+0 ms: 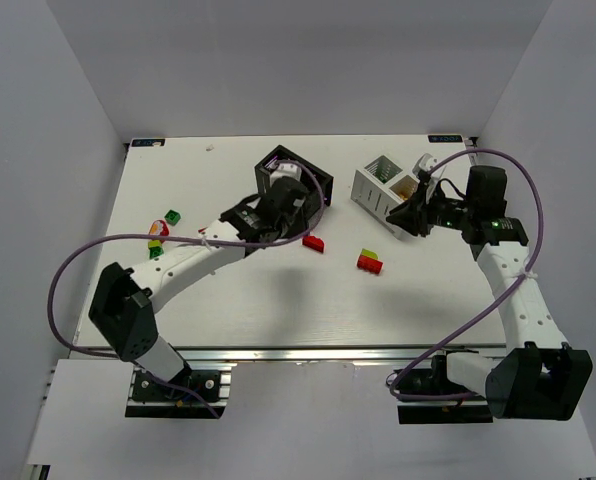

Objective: Sort the legos into containers by color

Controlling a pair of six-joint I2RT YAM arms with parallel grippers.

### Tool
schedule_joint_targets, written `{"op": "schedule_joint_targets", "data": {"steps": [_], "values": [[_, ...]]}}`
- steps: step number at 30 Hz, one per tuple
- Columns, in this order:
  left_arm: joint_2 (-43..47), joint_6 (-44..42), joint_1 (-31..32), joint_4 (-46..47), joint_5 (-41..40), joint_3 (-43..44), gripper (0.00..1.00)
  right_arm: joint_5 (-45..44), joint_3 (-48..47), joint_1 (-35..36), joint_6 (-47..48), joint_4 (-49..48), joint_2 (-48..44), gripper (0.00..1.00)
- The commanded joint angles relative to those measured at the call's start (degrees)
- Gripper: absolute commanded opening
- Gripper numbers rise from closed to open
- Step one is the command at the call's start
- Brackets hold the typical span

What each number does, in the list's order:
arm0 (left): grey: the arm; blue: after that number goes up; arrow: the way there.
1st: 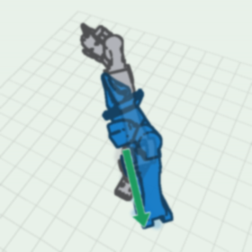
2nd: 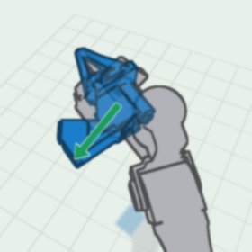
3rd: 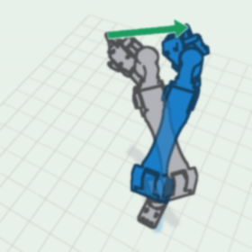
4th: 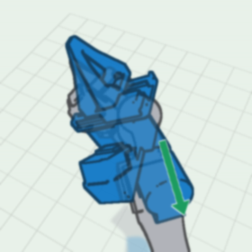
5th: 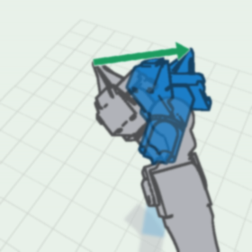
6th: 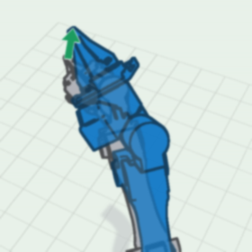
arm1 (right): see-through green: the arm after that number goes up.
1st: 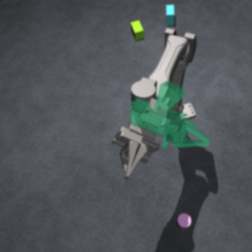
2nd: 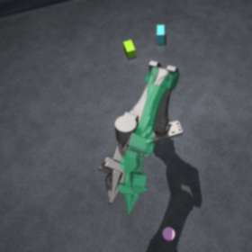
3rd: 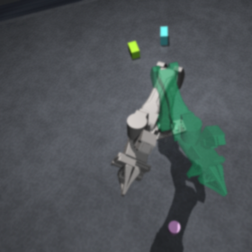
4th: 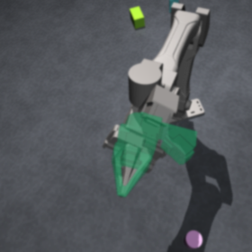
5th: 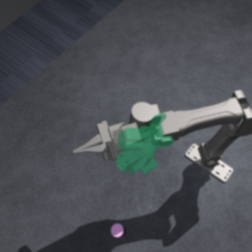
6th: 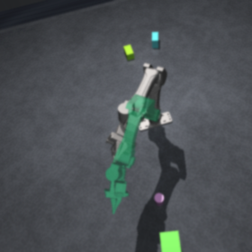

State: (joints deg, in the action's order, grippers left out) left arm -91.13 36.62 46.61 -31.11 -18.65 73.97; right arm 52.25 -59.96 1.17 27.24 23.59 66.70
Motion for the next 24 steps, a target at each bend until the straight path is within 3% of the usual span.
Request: {"op": "schedule_joint_targets", "data": {"steps": [1, 2, 7, 17, 24], "values": [[2.5, -3.4, -3.7, -1.0, 1.9, 4.9, 0.05, 1.2, 0.4, -0.3, -1.3, -2.3, -2.0, 0.28], [1.8, -3.9, -4.5, -1.1, 2.7, 5.9, 0.05, 1.3, 0.4, -0.2, -1.5, -2.2, -2.2, 0.26], [-3.2, -6.3, -9.1, 0.3, 4.2, 12.9, 0.04, 2.1, 0.7, -0.3, -1.1, -1.6, -2.1, 0.00], [-16.4, -9.1, -12.2, 2.7, 6.3, 28.9, 0.03, 1.5, 1.2, -0.3, -1.0, -1.2, -2.8, 0.00], [-22.5, -9.6, -12.8, 3.2, 6.4, 33.8, 0.04, 1.3, 1.4, -0.3, -1.0, -0.7, -2.5, 0.00]]}}
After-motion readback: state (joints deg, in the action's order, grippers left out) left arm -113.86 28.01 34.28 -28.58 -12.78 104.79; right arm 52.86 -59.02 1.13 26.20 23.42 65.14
